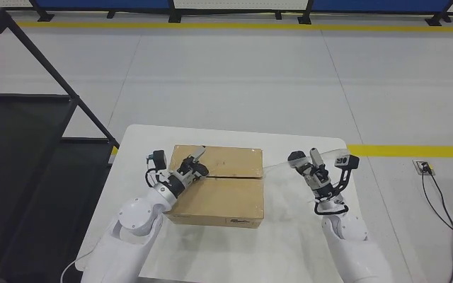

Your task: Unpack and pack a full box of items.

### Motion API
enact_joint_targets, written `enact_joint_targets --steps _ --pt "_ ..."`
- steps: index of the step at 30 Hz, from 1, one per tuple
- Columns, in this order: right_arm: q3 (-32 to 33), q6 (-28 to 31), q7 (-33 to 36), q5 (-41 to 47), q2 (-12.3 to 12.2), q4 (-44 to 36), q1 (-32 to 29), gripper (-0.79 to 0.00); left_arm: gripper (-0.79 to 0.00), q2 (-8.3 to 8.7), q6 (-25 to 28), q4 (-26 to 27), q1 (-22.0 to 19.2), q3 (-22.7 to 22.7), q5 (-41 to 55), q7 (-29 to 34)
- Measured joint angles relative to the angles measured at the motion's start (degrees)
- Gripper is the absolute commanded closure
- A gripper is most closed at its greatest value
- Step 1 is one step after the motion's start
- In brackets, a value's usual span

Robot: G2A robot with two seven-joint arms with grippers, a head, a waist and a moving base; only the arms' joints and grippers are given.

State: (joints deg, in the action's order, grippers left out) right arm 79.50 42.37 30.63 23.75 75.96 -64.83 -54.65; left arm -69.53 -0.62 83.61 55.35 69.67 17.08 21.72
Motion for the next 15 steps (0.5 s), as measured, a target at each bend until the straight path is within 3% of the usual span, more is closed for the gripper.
enact_joint_targets --steps 15 --pt "-2.7 -0.8 -1.4 -5.2 0.3 -4.1 1.0 -0.785 -0.785 -0.23 0.2 -0.4 0.5 1.3 0.5 0.4"
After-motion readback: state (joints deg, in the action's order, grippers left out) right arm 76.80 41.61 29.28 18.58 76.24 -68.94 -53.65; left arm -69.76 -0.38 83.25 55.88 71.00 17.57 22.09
